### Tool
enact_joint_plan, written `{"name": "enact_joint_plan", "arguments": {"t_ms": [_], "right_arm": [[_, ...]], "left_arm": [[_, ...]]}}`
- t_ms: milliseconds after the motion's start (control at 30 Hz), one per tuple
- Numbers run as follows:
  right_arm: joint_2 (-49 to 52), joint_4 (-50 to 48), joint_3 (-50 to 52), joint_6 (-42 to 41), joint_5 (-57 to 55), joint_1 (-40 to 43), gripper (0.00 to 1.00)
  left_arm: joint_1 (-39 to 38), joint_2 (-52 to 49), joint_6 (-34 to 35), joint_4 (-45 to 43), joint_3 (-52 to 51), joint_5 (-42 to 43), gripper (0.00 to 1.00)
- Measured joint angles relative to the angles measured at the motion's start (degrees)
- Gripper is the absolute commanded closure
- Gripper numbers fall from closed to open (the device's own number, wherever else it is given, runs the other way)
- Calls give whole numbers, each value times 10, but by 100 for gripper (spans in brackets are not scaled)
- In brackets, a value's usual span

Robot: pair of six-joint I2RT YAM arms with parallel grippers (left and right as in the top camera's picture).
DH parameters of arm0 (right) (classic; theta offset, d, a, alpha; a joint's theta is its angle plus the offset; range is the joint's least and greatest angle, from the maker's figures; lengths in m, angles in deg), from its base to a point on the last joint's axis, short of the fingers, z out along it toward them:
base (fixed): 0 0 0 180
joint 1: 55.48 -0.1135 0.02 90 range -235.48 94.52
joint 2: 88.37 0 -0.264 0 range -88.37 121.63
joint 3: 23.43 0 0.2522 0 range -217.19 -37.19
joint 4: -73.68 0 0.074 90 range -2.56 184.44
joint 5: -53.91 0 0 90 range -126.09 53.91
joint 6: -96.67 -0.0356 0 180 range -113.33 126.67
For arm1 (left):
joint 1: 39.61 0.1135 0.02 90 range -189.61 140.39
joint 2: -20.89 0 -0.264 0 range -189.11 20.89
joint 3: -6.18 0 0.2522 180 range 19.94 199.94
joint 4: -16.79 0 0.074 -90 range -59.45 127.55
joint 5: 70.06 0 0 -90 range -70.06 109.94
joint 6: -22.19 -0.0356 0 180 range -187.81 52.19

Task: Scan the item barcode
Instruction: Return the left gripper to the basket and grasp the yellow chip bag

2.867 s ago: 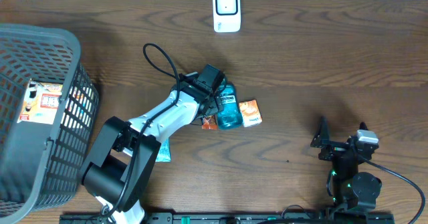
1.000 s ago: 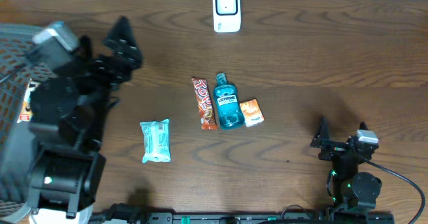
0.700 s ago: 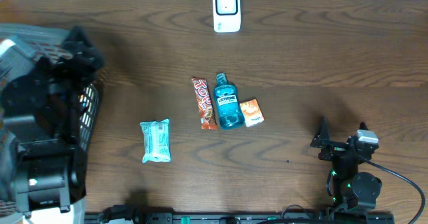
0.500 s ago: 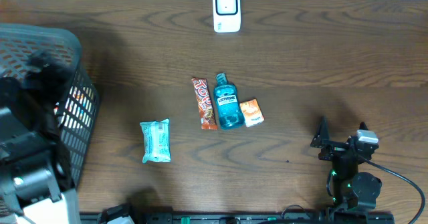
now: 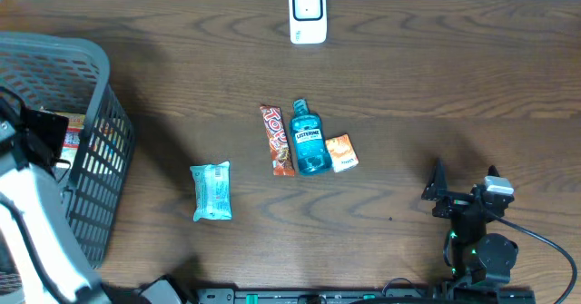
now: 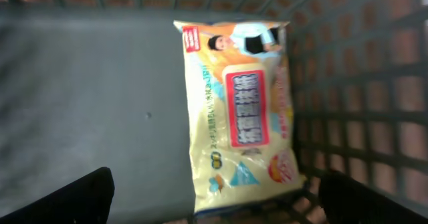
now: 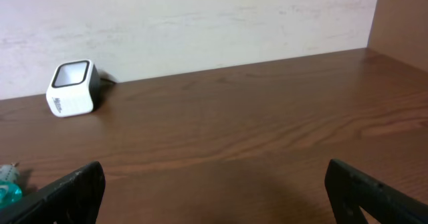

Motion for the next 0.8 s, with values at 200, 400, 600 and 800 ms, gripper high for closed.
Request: {"name": "enact_joint_plan", "arguments": {"t_ms": [200, 400, 600, 800], "right_arm": [[0, 0, 0, 0, 0, 0, 1], [0, 0, 0, 0, 0, 0, 1], [0, 0, 0, 0, 0, 0, 1], [0, 0, 0, 0, 0, 0, 1]], "left_arm": [[1, -100, 9, -58, 0, 25, 2], [2, -188, 23, -105, 0, 49, 2], [2, -249, 39, -153, 0, 84, 2], [1, -263, 38, -165, 4, 95, 2]]}}
